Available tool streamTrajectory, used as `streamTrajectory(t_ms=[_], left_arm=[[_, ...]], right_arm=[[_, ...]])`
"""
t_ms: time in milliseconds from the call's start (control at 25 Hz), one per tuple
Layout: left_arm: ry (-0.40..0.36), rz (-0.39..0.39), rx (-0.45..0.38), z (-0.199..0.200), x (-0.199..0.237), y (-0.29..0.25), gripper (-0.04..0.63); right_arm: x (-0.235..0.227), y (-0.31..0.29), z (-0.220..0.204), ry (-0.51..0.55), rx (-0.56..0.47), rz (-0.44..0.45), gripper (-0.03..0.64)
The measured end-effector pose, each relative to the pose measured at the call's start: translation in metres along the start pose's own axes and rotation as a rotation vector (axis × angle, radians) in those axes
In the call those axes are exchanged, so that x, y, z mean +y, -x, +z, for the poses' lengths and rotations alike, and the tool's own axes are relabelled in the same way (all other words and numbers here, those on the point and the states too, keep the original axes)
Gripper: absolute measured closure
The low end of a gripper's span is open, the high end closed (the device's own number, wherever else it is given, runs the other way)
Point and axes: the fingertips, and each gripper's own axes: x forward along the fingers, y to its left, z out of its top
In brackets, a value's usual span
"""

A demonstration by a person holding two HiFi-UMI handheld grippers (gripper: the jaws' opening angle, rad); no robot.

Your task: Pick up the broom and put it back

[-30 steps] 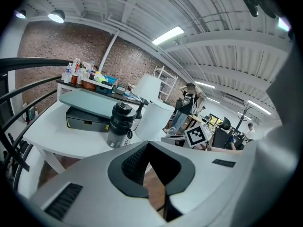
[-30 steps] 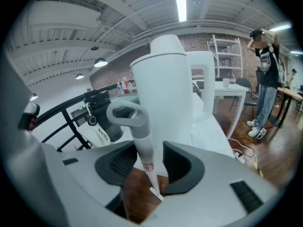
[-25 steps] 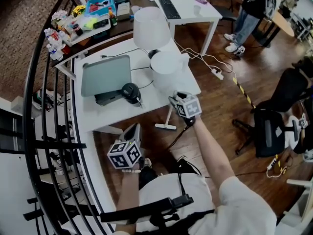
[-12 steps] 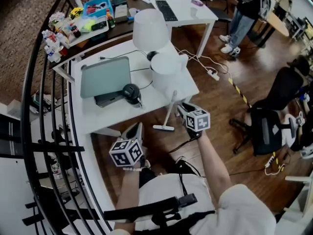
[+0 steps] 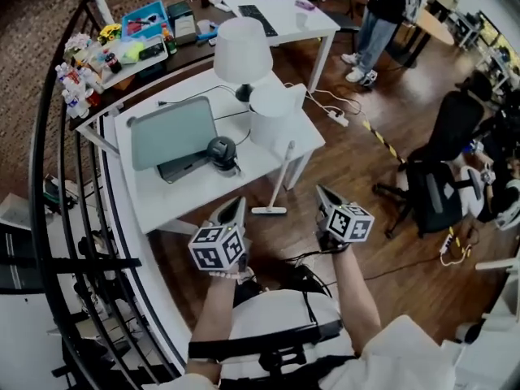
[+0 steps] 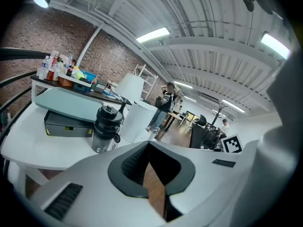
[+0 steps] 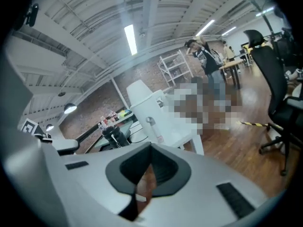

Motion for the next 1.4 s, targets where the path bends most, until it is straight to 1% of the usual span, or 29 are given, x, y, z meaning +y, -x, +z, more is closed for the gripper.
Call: streamTrajectory(t_ms=[120,320,520,680,840,960,1040,1120,1200,1320,1400], left_arm=[[-0.016,-0.064,0.014,-0.005,-0.003,0.007,0.606],[-0.008,-0.12,0.038,-0.016,-0.008,0.016,0.606],[-0.005,-0.152,0.032,-0.035,-0.036,0.031,0.606],[-0.027,-0.143,0.026,-0.057,-0.066,0.044,0.606],[-0.055,-0.098,0.015,-0.092,-0.106,0.066,0.606],[-0.086,-0.065,0.015,-0.125,-0.145,0.088,0.606],[-0.1,-0.047,0.019,-0.144,-0.169,0.104,0.606],[-0.111,-0.03,0.02,-0.157,-0.189,0.122,0.606],[-0.127,-0.019,0.017,-0.165,-0.204,0.14,0.606],[-0.149,-0.015,0.0,-0.165,-0.219,0.158,0.606],[-0.162,-0.017,-0.005,-0.163,-0.221,0.169,0.606]], right_arm=[[0.016,0.023,-0.015,-0.015,-0.029,-0.046,0.603],[0.042,0.053,-0.046,0.023,0.004,-0.071,0.603],[0.037,0.093,-0.06,0.028,-0.01,-0.094,0.603],[0.024,0.133,-0.066,0.026,-0.048,-0.091,0.603],[0.0,0.197,-0.084,0.063,-0.041,-0.09,0.603],[-0.026,0.25,-0.097,0.043,-0.044,-0.08,0.603],[-0.036,0.28,-0.102,0.016,-0.055,-0.055,0.603],[-0.033,0.302,-0.105,-0.012,-0.07,-0.015,0.603],[-0.021,0.32,-0.106,-0.019,-0.086,0.025,0.603],[0.002,0.33,-0.096,-0.02,-0.121,0.078,0.603],[0.019,0.333,-0.094,-0.007,-0.134,0.094,0.603]])
